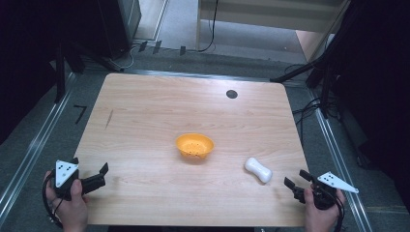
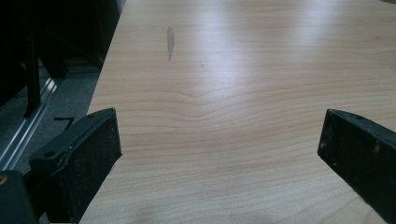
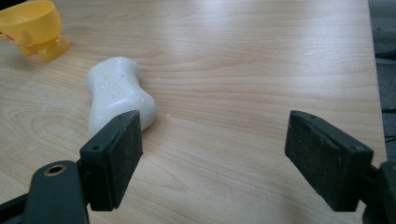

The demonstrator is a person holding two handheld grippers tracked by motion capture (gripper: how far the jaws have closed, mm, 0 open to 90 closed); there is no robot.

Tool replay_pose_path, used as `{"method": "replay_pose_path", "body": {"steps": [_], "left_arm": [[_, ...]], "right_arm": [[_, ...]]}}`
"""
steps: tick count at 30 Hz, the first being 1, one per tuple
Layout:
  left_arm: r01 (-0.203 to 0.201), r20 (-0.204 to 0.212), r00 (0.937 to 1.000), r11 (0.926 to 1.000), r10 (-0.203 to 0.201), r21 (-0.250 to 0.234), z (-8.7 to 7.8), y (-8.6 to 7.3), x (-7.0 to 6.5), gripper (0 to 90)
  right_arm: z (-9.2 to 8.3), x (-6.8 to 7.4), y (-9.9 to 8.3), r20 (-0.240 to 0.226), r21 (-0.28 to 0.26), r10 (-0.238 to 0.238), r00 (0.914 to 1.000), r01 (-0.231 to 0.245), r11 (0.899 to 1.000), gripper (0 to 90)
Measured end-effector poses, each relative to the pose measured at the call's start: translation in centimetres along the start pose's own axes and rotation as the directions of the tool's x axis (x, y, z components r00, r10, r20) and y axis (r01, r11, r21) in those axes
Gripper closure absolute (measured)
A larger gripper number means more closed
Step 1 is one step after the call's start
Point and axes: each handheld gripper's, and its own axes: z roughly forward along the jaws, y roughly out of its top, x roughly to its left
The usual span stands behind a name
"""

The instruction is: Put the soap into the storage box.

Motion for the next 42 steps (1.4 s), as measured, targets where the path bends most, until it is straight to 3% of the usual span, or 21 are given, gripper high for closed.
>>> {"method": "replay_pose_path", "body": {"steps": [6, 11, 14, 16, 17, 18, 21, 24, 25, 26, 27, 31, 32, 33, 35, 36, 37, 40, 42], "left_arm": [[0.001, -0.001, 1.0000, 1.0000, -0.001, -0.002, 0.0, 0.0, 0.0, 0.0], [0.004, 0.000, 1.0000, 1.0000, -0.004, -0.002, 0.0, 0.0, 0.1, 0.0], [0.003, 0.001, 1.0000, 1.0000, -0.003, -0.001, 0.0, 0.0, 0.1, 0.0], [0.002, 0.001, 1.0000, 1.0000, -0.002, -0.001, 0.0, 0.0, 0.0, 0.0], [0.002, 0.001, 1.0000, 1.0000, -0.002, -0.001, 0.0, 0.0, 0.1, 0.0], [0.003, 0.001, 1.0000, 1.0000, -0.003, 0.000, 0.0, 0.0, 0.1, 0.0], [0.003, 0.001, 1.0000, 1.0000, -0.003, 0.000, 0.0, 0.0, 0.1, 0.0], [0.002, 0.002, 1.0000, 1.0000, -0.002, 0.003, 0.0, 0.0, 0.1, 0.0], [0.002, 0.001, 1.0000, 1.0000, -0.002, 0.003, 0.0, 0.0, 0.1, 0.0], [0.001, 0.001, 1.0000, 1.0000, -0.001, 0.002, 0.0, 0.0, 0.1, 0.0], [0.003, 0.001, 1.0000, 1.0000, -0.003, 0.001, 0.0, 0.0, 0.1, 0.0], [0.002, 0.001, 1.0000, 1.0000, -0.002, 0.004, 0.0, 0.0, 0.1, 0.0], [0.004, 0.002, 1.0000, 1.0000, -0.004, 0.003, 0.0, 0.0, 0.1, 0.0], [0.002, 0.001, 1.0000, 1.0000, -0.002, 0.003, 0.0, 0.0, 0.1, 0.0], [0.002, 0.001, 1.0000, 1.0000, -0.002, 0.002, 0.0, 0.0, 0.1, 0.0], [0.002, 0.001, 1.0000, 1.0000, -0.002, 0.002, 0.0, 0.0, 0.1, 0.0], [0.003, 0.002, 1.0000, 1.0000, -0.003, 0.002, 0.0, 0.0, 0.1, 0.0], [0.005, 0.002, 1.0000, 1.0000, -0.005, 0.000, 0.0, 0.0, 0.1, 0.0], [0.006, 0.002, 1.0000, 1.0000, -0.006, 0.001, 0.0, 0.0, 0.1, 0.0]], "right_arm": [[0.5, 0.6, 0.1, 0.046, 0.044, -0.052, 0.9976, 0.050, 0.998, 22.6], [0.9, 0.6, 0.3, 0.021, 0.100, -0.073, 0.9971, 0.070, 0.993, 25.4], [1.2, 0.8, 0.8, 0.003, 0.154, -0.122, 0.9925, 0.121, 0.981, 26.4], [1.5, 1.2, 1.3, -0.009, 0.204, -0.169, 0.9856, 0.167, 0.965, 26.4], [1.9, 1.5, 1.7, -0.031, 0.258, -0.202, 0.9789, 0.203, 0.945, 26.4], [1.9, 1.5, 1.7, -0.031, 0.258, -0.202, 0.9789, 0.203, 0.945, 26.4], [2.4, 2.1, 2.4, -0.067, 0.329, -0.247, 0.9666, 0.255, 0.909, 26.4], [2.8, 2.5, 3.2, -0.095, 0.377, -0.271, 0.9579, 0.287, 0.881, 26.4], [3.0, 2.7, 3.4, -0.105, 0.394, -0.282, 0.9537, 0.300, 0.869, 26.3], [3.4, 3.0, 3.8, -0.119, 0.422, -0.302, 0.9459, 0.323, 0.847, 25.9], [3.4, 3.0, 3.8, -0.119, 0.422, -0.302, 0.9459, 0.323, 0.847, 25.9], [3.9, 3.5, 4.7, -0.149, 0.468, -0.336, 0.9300, 0.366, 0.805, 24.6], [4.1, 3.8, 5.2, -0.150, 0.491, -0.347, 0.9258, 0.374, 0.786, 24.4], [4.1, 3.8, 5.2, -0.150, 0.491, -0.347, 0.9258, 0.374, 0.786, 24.4], [4.3, 4.1, 5.7, -0.154, 0.514, -0.359, 0.9204, 0.385, 0.766, 24.1], [4.6, 4.4, 6.1, -0.165, 0.534, -0.370, 0.9142, 0.398, 0.746, 23.2], [4.6, 4.4, 6.1, -0.165, 0.534, -0.370, 0.9142, 0.398, 0.746, 23.2], [5.2, 4.8, 6.6, -0.176, 0.580, -0.379, 0.9083, 0.407, 0.706, 21.4], [5.6, 5.0, 6.8, -0.183, 0.599, -0.375, 0.9089, 0.405, 0.690, 19.6]]}}
